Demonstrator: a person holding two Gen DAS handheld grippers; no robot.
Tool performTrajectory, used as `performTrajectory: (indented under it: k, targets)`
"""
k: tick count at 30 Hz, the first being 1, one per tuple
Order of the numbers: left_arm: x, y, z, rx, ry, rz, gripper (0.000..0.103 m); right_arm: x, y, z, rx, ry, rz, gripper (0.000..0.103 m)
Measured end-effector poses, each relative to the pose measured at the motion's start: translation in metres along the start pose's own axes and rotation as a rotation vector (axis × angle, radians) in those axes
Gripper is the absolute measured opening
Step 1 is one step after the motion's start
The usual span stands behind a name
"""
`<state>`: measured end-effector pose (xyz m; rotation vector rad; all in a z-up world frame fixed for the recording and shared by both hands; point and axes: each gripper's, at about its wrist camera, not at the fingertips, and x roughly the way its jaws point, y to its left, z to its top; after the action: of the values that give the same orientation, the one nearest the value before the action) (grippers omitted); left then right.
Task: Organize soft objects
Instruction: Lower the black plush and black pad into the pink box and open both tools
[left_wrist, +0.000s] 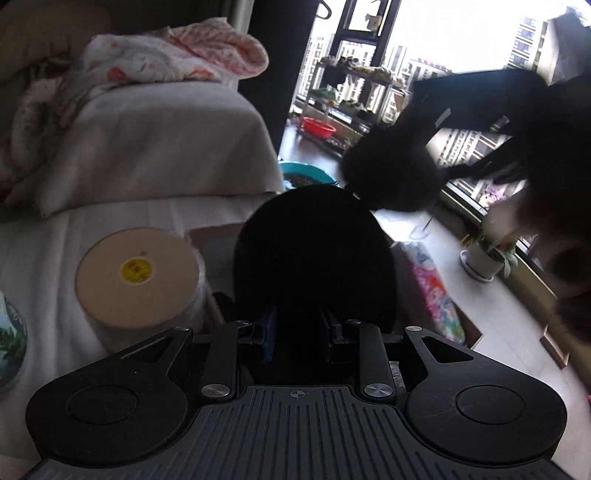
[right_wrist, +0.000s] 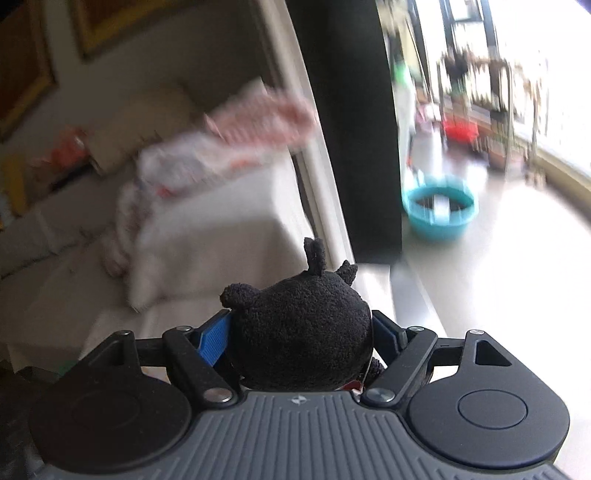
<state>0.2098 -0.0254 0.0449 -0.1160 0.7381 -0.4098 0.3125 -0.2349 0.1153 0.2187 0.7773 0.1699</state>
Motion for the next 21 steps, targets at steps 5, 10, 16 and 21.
performTrajectory:
  k: [5, 10, 16, 21]
  targets:
    - [-0.007, 0.018, -0.003, 0.015, 0.014, 0.007, 0.016, 0.061, 0.001, -0.027, 0.071, 0.16, -0.032, 0.079]
    - [-0.01, 0.028, -0.007, 0.081, 0.002, -0.022, 0.008, 0.067, 0.01, -0.026, 0.084, 0.147, -0.039, 0.079]
    - [-0.008, 0.034, -0.007, 0.113, -0.008, -0.027, 0.007, 0.074, 0.007, -0.024, 0.138, 0.127, -0.017, 0.079]
    - [-0.005, 0.034, -0.002, 0.141, -0.027, 0.029, 0.007, 0.078, 0.003, -0.023, 0.17, 0.133, 0.01, 0.079]
